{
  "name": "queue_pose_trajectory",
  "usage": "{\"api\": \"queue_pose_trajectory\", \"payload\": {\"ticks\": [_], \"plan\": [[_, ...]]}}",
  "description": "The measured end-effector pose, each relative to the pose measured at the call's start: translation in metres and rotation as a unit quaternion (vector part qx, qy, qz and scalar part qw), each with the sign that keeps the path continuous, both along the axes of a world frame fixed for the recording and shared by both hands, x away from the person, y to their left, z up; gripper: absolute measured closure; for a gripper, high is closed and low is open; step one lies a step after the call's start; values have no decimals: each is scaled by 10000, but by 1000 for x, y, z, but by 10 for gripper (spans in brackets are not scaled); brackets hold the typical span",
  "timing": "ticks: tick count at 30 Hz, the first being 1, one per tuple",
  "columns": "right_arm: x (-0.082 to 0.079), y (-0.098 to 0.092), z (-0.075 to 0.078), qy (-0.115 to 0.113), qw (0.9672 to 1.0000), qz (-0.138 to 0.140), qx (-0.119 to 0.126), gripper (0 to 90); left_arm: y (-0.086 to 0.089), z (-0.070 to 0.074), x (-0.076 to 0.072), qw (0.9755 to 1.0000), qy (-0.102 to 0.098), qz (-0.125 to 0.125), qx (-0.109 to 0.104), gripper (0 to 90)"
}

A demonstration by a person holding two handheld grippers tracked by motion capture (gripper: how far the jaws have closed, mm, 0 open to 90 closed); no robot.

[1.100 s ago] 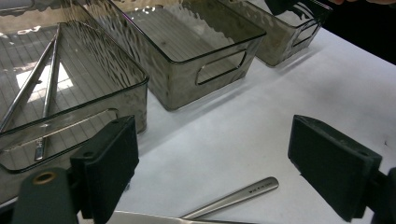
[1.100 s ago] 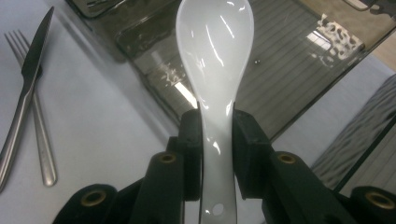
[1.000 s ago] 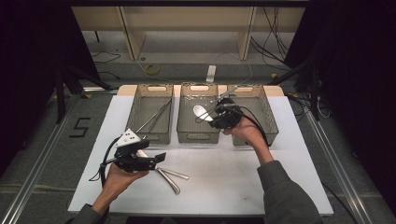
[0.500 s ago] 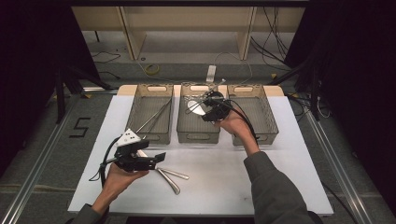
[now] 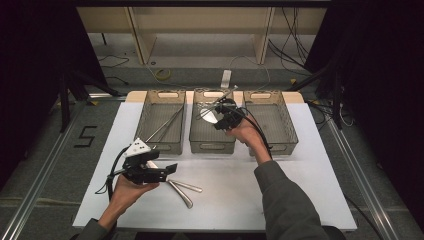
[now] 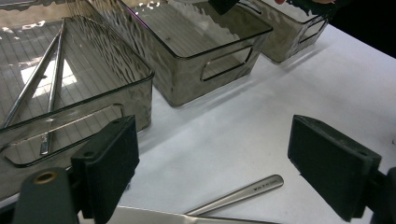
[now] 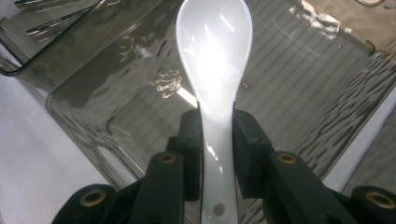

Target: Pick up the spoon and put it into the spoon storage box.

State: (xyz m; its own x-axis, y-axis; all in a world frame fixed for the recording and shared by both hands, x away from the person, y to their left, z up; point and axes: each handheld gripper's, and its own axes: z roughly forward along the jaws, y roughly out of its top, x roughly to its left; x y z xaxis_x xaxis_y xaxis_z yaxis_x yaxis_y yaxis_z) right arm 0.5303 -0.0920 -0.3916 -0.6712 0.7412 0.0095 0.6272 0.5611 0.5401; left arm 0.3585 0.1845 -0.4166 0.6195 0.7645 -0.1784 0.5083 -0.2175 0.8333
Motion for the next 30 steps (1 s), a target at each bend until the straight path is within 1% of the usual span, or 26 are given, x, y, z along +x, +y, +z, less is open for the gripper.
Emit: {"api": "queue_pose_trajectory", "payload": {"ticks": [4,5,6,7,10,13,15,17,19,21,23,26,30], "plan": [[3,3,-7,68,9999,-51,-73,739,0,0,0,10000,17,-31,17,159],[4,4,-8,103,9999,-62,-79,713,0,0,0,10000,14,-33,24,159],[4,5,-9,104,9999,-87,-58,653,0,0,0,10000,19,-42,26,159],[5,6,-10,113,9999,-108,-32,638,0,0,0,10000,20,-35,18,159],[3,8,-8,65,10000,1,18,608,0,0,0,10000,24,-39,13,159],[-1,6,-5,51,9999,37,113,539,0,0,0,10000,35,-56,36,159],[-5,4,-2,-11,9998,34,191,508,0,0,0,10000,28,-66,32,159],[-11,0,2,-136,9993,63,336,500,-1,-1,0,10000,55,-65,11,159],[-19,-3,5,-217,9985,137,478,450,-2,-1,0,10000,45,-69,21,159],[-28,-6,8,-386,9975,240,540,405,-2,-1,-1,10000,25,-80,5,159],[-37,-10,10,-442,9965,240,661,375,-2,-1,-1,10000,29,-85,8,159],[-52,-20,13,-536,9939,249,935,357,-2,-1,-1,9999,36,-103,0,159],[-75,-35,12,-715,9910,295,1089,347,-3,-1,-1,9999,51,-133,13,159]]}}
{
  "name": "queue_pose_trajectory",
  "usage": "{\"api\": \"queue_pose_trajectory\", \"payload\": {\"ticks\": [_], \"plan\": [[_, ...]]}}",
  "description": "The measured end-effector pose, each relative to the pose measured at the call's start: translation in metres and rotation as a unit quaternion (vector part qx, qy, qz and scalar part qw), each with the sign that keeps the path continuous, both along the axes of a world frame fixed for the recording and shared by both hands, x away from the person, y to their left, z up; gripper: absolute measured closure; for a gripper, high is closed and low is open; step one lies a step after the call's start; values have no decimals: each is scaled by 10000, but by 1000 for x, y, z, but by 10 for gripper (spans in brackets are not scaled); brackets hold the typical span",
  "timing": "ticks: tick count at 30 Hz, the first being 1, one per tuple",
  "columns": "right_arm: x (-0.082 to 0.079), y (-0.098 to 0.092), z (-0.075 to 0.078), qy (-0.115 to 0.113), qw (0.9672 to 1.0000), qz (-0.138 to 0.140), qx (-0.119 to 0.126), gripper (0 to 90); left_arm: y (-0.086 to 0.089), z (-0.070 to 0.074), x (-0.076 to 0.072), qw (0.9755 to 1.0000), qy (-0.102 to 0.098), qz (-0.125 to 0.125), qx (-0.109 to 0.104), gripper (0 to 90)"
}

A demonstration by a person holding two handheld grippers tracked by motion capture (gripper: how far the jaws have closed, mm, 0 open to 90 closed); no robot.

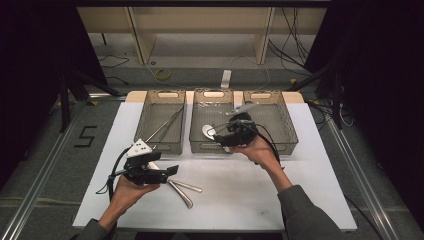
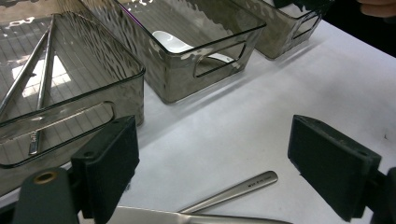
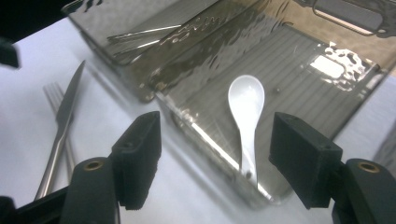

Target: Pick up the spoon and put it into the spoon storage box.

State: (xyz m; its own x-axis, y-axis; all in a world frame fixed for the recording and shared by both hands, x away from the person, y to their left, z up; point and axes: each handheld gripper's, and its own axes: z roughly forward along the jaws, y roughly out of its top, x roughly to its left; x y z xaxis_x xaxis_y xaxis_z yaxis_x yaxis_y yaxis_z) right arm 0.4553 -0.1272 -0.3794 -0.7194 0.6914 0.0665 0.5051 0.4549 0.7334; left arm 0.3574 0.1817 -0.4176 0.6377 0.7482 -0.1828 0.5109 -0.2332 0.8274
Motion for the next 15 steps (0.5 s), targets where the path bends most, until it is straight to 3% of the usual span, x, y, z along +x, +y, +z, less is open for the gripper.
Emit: {"api": "queue_pose_trajectory", "payload": {"ticks": [6,13,15], "plan": [[-35,-30,-10,-133,9997,-26,204,337,-3,-1,0,10000,57,-38,-33,159],[-70,-69,-25,-124,9968,-150,776,335,-4,-1,0,9999,84,-50,-51,159],[-76,-76,-26,-168,9965,-206,796,334,-4,-1,0,9999,87,-56,-46,159]]}}
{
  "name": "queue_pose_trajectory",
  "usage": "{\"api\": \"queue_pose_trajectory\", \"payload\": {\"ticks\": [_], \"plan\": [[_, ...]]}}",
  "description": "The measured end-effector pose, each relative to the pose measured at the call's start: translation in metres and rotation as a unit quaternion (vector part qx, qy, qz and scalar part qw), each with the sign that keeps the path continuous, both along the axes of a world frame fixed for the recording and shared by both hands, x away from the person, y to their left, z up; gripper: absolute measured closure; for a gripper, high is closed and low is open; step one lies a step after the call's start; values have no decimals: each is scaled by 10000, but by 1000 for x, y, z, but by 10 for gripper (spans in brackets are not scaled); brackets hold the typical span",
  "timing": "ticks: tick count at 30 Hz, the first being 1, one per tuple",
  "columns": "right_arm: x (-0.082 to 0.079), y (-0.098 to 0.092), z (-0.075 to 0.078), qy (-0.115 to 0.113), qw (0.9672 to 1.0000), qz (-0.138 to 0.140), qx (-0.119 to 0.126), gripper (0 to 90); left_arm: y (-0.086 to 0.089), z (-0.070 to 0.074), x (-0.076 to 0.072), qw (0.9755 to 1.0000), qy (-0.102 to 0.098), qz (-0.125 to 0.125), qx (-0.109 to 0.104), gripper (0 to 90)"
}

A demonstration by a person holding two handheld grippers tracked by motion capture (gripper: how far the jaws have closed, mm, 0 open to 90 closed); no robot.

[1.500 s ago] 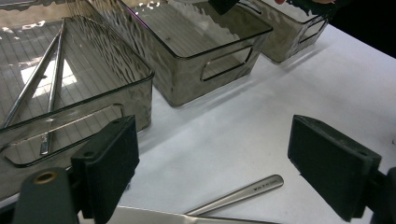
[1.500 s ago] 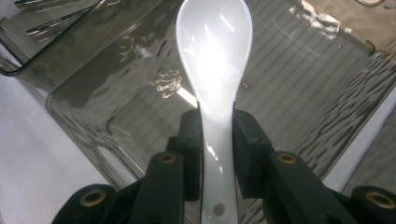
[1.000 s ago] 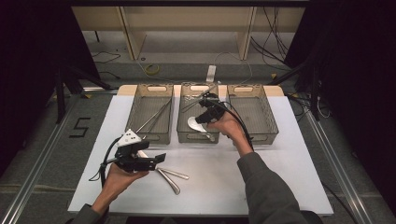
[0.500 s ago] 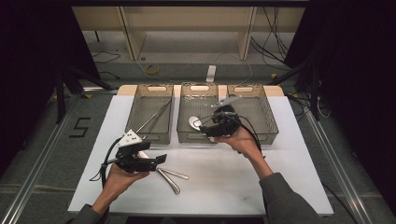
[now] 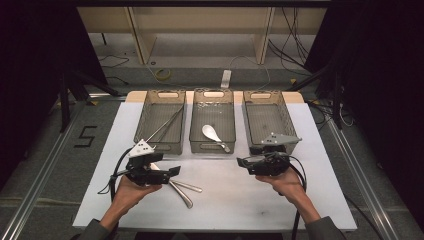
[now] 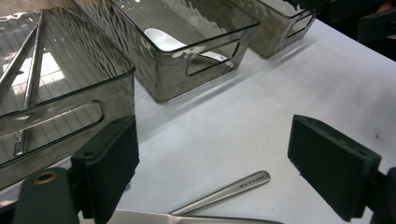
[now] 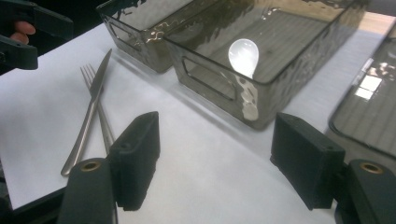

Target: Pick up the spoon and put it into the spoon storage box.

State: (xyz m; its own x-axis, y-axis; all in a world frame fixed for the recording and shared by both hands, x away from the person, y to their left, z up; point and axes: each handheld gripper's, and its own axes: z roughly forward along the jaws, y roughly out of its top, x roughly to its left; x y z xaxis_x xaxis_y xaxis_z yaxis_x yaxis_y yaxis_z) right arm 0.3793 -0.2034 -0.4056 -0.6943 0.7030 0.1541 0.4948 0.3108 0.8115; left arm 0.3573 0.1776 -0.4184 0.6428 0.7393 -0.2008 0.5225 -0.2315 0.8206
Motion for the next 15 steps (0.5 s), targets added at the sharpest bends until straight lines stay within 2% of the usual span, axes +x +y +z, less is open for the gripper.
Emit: {"api": "queue_pose_trajectory", "payload": {"ticks": [3,11,15], "plan": [[-7,-9,-3,49,9998,-57,182,333,-1,0,0,10000,4,-8,0,159],[-18,-20,-12,70,9994,-163,283,319,-3,0,1,10000,-3,-23,41,159],[-24,-22,-15,68,9994,-175,302,313,-5,-1,2,10000,73,-34,-6,159]]}}
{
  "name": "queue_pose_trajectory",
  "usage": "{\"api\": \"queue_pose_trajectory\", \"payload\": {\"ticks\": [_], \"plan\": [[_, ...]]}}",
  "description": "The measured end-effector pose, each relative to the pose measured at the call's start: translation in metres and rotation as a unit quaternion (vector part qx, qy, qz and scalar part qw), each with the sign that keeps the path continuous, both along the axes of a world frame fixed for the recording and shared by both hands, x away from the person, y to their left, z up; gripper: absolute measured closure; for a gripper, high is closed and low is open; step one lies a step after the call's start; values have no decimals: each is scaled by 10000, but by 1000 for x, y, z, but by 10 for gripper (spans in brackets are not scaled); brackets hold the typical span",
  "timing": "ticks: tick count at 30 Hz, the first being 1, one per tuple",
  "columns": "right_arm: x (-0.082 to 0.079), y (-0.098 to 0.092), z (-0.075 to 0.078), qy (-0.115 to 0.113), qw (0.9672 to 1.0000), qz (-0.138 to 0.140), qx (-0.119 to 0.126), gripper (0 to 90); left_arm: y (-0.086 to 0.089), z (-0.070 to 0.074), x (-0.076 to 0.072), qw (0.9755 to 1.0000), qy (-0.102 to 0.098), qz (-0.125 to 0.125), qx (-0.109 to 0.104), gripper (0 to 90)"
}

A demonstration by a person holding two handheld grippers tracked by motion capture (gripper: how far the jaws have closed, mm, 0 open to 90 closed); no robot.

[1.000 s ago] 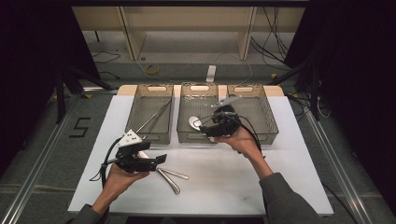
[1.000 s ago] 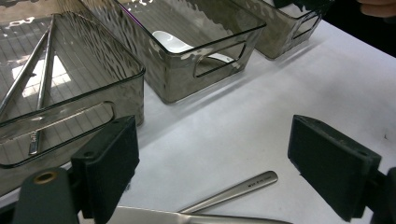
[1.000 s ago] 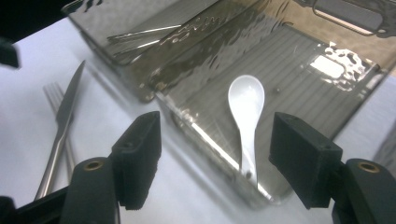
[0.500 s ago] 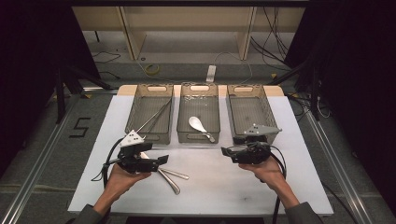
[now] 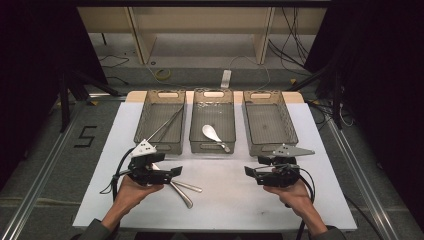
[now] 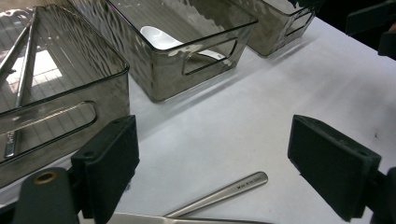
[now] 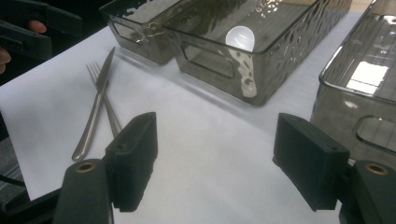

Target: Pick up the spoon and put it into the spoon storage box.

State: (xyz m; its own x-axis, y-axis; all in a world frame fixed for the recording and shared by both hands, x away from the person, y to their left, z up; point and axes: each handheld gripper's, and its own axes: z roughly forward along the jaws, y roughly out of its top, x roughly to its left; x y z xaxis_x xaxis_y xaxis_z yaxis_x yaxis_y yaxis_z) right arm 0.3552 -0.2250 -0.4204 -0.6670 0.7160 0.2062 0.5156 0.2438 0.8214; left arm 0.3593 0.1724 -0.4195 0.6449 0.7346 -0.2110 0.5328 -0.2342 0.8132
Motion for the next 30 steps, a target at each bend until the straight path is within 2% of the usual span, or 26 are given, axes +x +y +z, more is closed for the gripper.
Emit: {"api": "queue_pose_trajectory", "payload": {"ticks": [6,11,23,30], "plan": [[-6,-4,-5,49,10000,-31,-24,298,-6,-1,4,9998,142,89,-86,167],[-10,-8,-11,102,9999,-88,12,294,-16,-4,9,9996,276,47,-64,178],[-16,-10,-15,162,9997,-143,-89,250,-31,-10,15,9987,471,-126,137,237],[-16,-11,-16,173,9997,-167,-82,248,-42,-15,18,9973,628,-251,286,314]]}}
